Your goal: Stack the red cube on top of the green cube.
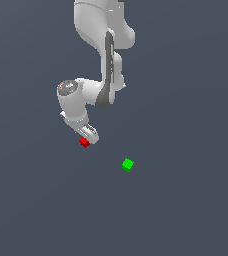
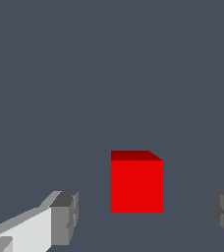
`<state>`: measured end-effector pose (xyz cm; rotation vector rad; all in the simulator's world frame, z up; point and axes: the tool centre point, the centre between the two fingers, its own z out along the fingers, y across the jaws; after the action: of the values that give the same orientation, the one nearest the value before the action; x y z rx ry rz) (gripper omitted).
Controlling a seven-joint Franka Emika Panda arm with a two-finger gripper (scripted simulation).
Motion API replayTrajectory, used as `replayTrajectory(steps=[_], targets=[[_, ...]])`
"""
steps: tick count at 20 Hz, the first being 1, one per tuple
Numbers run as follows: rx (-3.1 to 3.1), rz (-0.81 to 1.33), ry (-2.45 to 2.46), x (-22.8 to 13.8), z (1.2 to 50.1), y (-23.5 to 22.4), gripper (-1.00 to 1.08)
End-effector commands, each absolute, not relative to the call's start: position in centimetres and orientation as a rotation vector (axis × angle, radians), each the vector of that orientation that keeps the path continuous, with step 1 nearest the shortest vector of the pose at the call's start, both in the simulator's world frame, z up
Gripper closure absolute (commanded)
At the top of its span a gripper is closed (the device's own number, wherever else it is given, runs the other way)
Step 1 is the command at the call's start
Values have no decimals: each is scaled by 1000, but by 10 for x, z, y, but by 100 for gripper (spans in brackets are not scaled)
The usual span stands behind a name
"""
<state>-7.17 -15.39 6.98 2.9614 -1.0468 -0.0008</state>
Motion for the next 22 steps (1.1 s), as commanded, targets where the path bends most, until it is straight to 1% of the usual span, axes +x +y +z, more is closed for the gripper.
replayTrajectory(steps=[1,5,13,18,19,22], targets=[[2961,-1,-1047,-72,69,-154,-92],[2961,-1,-1047,-72,62,-154,-92],[2963,0,-1046,-72,27,-153,-92],[2963,0,-1046,-72,20,-153,-92],[2963,0,-1046,-72,20,-153,108],[2963,0,-1046,-72,20,-153,108]])
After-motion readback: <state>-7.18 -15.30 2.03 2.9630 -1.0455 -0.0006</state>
